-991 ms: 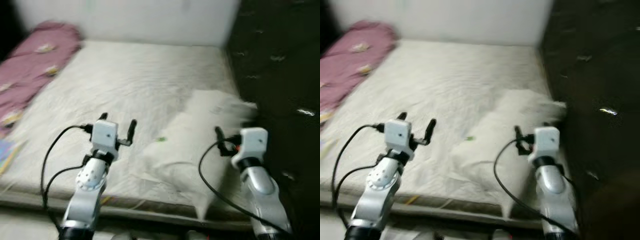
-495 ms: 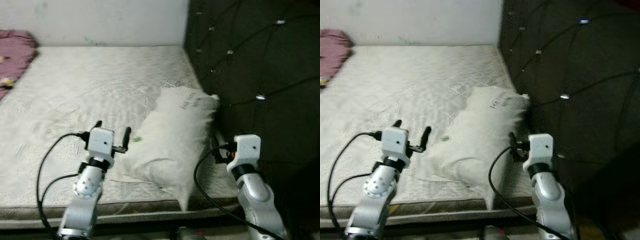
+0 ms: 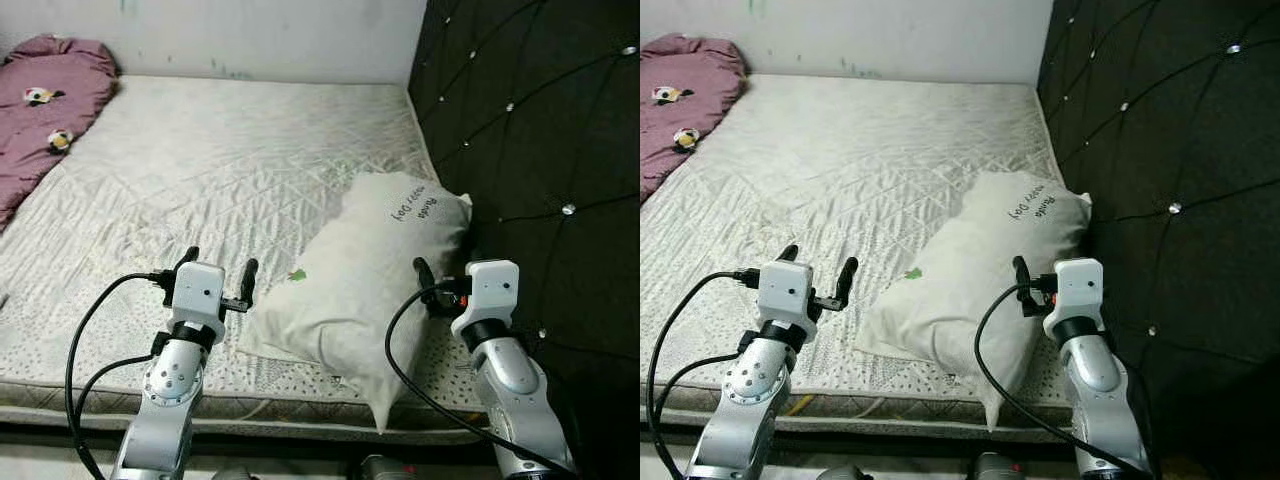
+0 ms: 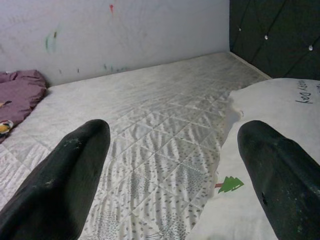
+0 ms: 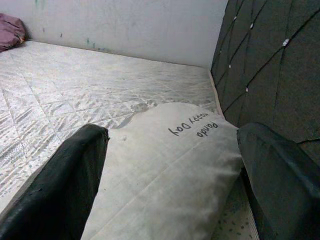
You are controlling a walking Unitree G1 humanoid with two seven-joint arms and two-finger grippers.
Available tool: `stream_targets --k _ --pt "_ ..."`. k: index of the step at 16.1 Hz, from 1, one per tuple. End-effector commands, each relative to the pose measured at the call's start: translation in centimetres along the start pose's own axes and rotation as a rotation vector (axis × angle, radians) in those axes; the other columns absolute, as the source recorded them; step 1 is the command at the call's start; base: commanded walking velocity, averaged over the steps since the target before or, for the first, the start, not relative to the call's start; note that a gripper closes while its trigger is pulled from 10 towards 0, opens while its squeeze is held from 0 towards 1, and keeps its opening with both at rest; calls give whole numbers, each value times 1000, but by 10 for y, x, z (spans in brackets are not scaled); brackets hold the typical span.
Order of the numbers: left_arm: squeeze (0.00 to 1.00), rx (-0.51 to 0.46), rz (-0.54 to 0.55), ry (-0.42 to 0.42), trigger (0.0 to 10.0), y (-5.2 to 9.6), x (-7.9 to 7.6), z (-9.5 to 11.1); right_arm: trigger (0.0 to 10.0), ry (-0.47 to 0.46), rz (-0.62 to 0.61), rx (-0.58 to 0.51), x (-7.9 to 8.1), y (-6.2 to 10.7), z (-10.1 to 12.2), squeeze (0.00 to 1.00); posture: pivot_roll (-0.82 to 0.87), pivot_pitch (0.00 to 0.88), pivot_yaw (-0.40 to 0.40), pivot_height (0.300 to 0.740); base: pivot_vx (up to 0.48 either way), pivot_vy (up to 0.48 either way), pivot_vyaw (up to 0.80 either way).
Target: Clean up the room
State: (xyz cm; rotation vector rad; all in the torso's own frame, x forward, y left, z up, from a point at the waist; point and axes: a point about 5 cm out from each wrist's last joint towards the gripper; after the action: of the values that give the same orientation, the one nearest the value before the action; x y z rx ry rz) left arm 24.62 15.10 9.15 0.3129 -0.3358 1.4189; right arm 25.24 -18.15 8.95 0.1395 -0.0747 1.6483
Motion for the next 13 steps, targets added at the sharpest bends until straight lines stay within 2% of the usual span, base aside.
stream_targets --k 1,3,6,9,13 --pt "0 -16 -10 6 10000 -3 0 5 10000 2 6 -4 -1 -1 3 0 -7 10 10 740 0 -251 0" --pt "0 -19 -12 12 10000 -4 -1 5 10000 5 2 -5 -2 -1 4 0 -10 9 11 740 0 0 0" --pt "0 8 64 22 10000 -1 8 1 10000 -7 6 -2 0 3 2 0 -3 11 6 740 0 0 0" --pt "0 18 53 11 10000 7 11 -2 10000 -28 11 12 1 10 -3 0 1 19 4 740 0 0 0" --pt "0 11 49 3 10000 7 10 -1 10000 -15 12 17 2 9 -3 0 -2 22 4 740 0 0 0"
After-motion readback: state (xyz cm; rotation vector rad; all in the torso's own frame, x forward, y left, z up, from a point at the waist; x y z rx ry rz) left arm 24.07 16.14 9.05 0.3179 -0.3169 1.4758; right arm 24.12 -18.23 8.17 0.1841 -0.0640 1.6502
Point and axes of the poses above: a point about 5 cm out from each wrist's last joint towards the gripper, its own y axis pointing back from the gripper into the wrist, its own z axis along the axis of the wrist's last joint, x = y × z, and after that the axes turned 13 degrees about -y, right-handed
